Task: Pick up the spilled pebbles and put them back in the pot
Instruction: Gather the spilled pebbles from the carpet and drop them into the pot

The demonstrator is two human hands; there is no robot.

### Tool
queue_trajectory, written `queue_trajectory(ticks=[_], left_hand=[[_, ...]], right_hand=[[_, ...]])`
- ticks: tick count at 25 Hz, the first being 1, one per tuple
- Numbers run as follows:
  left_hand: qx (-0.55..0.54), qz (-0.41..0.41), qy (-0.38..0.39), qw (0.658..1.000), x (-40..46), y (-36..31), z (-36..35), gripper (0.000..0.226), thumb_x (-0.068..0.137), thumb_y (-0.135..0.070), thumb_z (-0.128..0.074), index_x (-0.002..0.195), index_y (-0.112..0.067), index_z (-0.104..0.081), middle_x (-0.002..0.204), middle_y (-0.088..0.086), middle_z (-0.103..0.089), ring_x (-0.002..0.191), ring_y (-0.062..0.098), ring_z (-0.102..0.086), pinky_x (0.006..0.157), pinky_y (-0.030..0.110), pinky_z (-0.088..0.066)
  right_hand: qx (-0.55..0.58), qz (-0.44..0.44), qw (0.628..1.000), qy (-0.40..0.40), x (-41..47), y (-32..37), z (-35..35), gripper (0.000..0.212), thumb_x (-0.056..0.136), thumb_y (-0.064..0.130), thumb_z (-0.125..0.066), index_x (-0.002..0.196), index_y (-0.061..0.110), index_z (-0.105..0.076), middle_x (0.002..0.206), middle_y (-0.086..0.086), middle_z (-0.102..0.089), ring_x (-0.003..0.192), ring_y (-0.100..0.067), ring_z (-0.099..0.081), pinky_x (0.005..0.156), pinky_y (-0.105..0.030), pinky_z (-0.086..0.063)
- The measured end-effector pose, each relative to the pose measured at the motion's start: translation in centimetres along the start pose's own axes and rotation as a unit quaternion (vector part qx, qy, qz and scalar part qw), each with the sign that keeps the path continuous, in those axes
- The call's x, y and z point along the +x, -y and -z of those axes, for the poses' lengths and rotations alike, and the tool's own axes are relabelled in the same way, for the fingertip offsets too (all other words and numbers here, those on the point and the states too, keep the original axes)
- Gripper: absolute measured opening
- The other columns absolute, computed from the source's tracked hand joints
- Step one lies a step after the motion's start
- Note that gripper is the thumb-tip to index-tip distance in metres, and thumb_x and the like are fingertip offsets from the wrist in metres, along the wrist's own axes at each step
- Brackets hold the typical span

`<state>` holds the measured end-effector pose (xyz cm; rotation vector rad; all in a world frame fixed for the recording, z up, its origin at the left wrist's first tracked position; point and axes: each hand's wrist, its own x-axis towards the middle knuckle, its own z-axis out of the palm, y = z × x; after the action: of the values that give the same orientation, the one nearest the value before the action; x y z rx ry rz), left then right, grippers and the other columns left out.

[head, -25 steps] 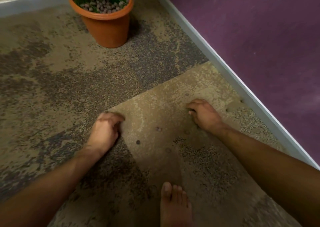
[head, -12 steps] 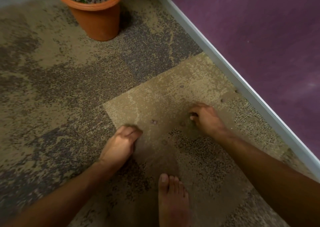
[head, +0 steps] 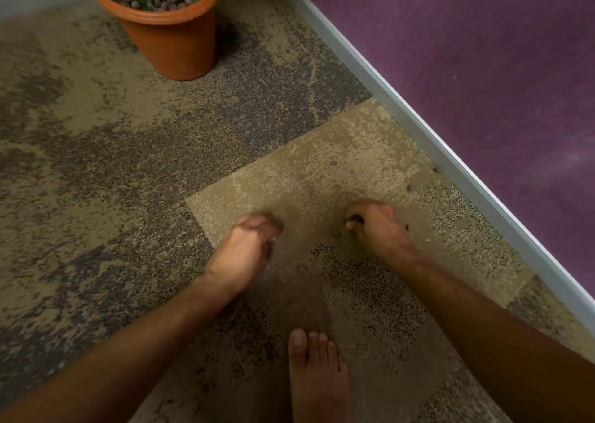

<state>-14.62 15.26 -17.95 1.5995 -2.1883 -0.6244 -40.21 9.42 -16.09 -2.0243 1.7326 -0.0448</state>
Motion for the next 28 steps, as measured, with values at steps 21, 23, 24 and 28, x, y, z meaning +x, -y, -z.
queue_trajectory(ticks=[21, 23, 24, 28], left_hand=[[0.018, -0.118, 0.118, 0.986, 3.9, 1.8, 0.3, 0.034, 0.087, -0.004, -0.057, 0.116, -0.018, -0.066, 0.124, -0.001, -0.062, 0.119, 0.016, -0.052, 0.1, 0.024, -0.043], [-0.076, -0.038, 0.05, 0.995, 4.7, 2.4, 2.0, 0.023, 0.085, -0.003, -0.062, 0.099, -0.017, -0.074, 0.106, -0.001, -0.07, 0.102, 0.011, -0.063, 0.091, 0.011, -0.042], [-0.101, 0.0, -0.001, 0.995, 5.4, 2.9, 3.2, 0.02, 0.084, -0.003, -0.066, 0.093, -0.018, -0.075, 0.098, -0.004, -0.073, 0.093, 0.006, -0.065, 0.085, 0.004, -0.039], [-0.193, 0.176, -0.156, 0.953, 10.4, 6.2, 9.9, 0.014, 0.079, -0.017, -0.077, 0.08, -0.032, -0.076, 0.08, -0.024, -0.068, 0.076, -0.017, -0.061, 0.073, -0.006, -0.033]], right_hand=[[0.479, -0.097, 0.872, -0.002, 4.1, 5.5, 1.5, 0.013, 0.079, 0.005, -0.075, 0.091, 0.01, -0.074, 0.089, -0.008, -0.075, 0.074, -0.019, -0.073, 0.071, -0.024, -0.058], [0.515, -0.082, 0.853, -0.008, 5.7, 7.4, 2.2, 0.014, 0.08, 0.003, -0.072, 0.094, 0.005, -0.073, 0.086, -0.01, -0.074, 0.07, -0.015, -0.072, 0.067, -0.018, -0.058], [0.53, -0.071, 0.845, -0.008, 6.8, 8.6, 2.7, 0.013, 0.081, 0.001, -0.071, 0.094, 0.003, -0.071, 0.085, -0.01, -0.073, 0.067, -0.012, -0.071, 0.066, -0.017, -0.058], [0.552, -0.025, 0.833, 0.012, 12.5, 13.7, 5.8, 0.015, 0.083, -0.001, -0.068, 0.098, -0.002, -0.068, 0.082, -0.01, -0.07, 0.068, -0.012, -0.07, 0.07, -0.02, -0.06]])
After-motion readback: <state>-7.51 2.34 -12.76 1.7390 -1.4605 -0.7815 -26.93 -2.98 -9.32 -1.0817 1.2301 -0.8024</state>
